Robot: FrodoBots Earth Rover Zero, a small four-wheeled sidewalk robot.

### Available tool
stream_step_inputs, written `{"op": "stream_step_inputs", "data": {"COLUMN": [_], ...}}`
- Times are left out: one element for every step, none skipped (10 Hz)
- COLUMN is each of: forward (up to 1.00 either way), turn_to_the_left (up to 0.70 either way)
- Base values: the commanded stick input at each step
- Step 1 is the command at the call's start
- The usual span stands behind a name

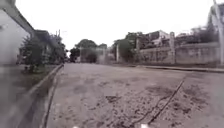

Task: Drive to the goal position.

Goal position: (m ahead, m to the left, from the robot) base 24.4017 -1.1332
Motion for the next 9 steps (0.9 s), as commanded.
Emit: {"op": "stream_step_inputs", "data": {"forward": [0.00,0.00,0.00,0.00,0.00,0.00,0.00,0.00,0.00], "turn_to_the_left": [0.00,0.00,0.00,0.00,0.00,0.00,0.00,0.00,0.00]}}
